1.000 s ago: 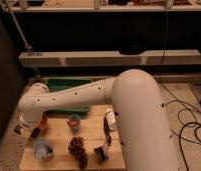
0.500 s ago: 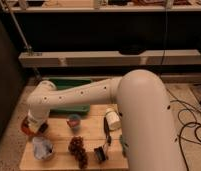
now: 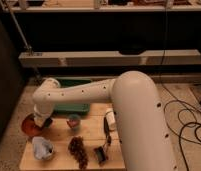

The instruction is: Wipe red bowl with eraser

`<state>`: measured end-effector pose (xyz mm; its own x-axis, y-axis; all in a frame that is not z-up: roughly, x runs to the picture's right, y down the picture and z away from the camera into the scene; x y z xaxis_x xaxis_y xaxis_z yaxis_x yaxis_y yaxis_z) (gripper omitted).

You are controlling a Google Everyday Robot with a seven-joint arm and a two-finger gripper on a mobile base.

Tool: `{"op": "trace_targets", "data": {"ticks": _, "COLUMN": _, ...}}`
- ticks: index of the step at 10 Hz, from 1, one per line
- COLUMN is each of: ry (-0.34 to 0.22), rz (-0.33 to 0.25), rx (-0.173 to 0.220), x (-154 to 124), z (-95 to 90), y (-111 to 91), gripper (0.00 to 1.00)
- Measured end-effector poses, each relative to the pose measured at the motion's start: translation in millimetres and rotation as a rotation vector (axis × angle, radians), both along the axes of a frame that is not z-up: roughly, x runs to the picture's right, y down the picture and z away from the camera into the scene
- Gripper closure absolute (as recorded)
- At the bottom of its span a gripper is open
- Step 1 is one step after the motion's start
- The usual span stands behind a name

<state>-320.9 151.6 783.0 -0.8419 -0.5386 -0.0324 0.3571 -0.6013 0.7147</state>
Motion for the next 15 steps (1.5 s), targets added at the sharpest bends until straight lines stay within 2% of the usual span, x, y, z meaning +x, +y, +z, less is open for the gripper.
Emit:
{"op": "trace_targets", "data": {"ticks": 2, "ry": -0.007, "rz": 0.0, "rx": 0.023, "x": -5, "z": 8.4, "y": -17, "gripper": 1.0}}
{"op": "trace_targets", "data": {"ticks": 6, "ry": -0.072, "rz": -0.048, "rx": 0.068, "x": -57, "z": -19.3, "y": -50, "gripper": 1.0}}
{"op": "trace_targets", "data": {"ticks": 8, "ry": -0.133, "rz": -0.088, "rx": 0.071, "x": -89, "z": -29.9, "y": -47, "gripper": 1.0}}
{"op": "trace_targets", "data": {"ticks": 10, "ry": -0.179, "rz": -0.107, "rx": 0.065, "x": -98, "z": -38.6, "y": -40, "gripper": 1.0}}
{"op": "trace_targets", "data": {"ticks": 13, "ry": -0.221, "rz": -0.122, "rx": 0.059, "x": -98, "z": -59.5, "y": -29, "gripper": 1.0}}
{"op": "trace_targets", "data": {"ticks": 15, "ry": -0.219, "rz": -0.13, "rx": 0.048, "x": -85, "z": -71.9, "y": -15, "gripper": 1.0}}
